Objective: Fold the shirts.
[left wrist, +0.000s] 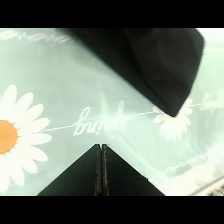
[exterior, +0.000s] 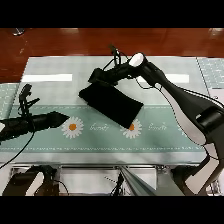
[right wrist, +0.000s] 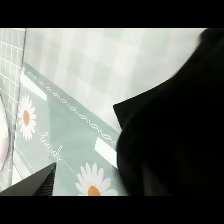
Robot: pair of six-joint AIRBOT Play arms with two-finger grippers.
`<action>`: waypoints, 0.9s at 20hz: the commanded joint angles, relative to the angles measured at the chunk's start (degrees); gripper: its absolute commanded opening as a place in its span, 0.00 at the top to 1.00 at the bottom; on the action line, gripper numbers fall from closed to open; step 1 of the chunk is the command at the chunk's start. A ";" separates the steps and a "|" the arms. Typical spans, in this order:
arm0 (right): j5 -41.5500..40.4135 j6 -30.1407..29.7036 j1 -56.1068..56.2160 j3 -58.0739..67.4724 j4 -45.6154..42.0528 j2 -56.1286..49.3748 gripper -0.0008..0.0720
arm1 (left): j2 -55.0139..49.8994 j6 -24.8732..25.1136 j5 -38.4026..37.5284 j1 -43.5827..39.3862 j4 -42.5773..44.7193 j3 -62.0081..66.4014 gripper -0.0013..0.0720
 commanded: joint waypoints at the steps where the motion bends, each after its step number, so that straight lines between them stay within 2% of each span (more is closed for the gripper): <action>1: 7.52 -0.22 -3.54 1.49 0.81 0.35 0.14 | -0.85 0.02 4.17 0.07 -0.02 -2.01 0.95; 4: 20.13 -0.13 -13.38 1.46 -1.44 6.80 0.15 | -0.85 0.02 5.05 0.07 -0.02 -2.03 0.95; 6: 27.43 -0.11 -19.54 0.83 -13.62 14.84 0.15 | -0.85 0.02 4.81 0.04 -0.02 -2.03 0.95; 8: 27.76 1.57 -22.03 -6.19 -29.20 25.55 0.15 | -0.85 0.02 4.83 0.04 -0.02 -2.03 0.95; 10: 18.36 6.84 -22.08 -22.12 -38.80 38.36 0.15 | -0.85 0.02 4.85 0.04 -0.02 -2.03 0.95; 11: 11.34 10.86 -22.08 -31.89 -38.93 44.46 0.15 | -0.85 0.04 4.90 0.04 -0.02 -2.03 0.95; 12: 2.43 15.85 -22.03 -43.19 -36.33 50.53 0.15 | -0.85 0.48 5.07 0.04 -0.02 -2.03 0.95; 14: -18.01 23.56 -19.47 -63.73 -23.93 58.36 0.15 | -0.85 1.51 5.07 0.04 -0.04 -2.03 0.95; 16: -30.56 22.62 -14.99 -75.23 -10.60 58.34 0.15 | -0.85 1.51 5.07 0.04 -0.07 -2.03 0.95; 18: -30.80 19.96 -11.63 -76.15 -9.11 52.89 0.15 | -0.85 1.51 5.05 0.04 -0.04 -2.03 0.95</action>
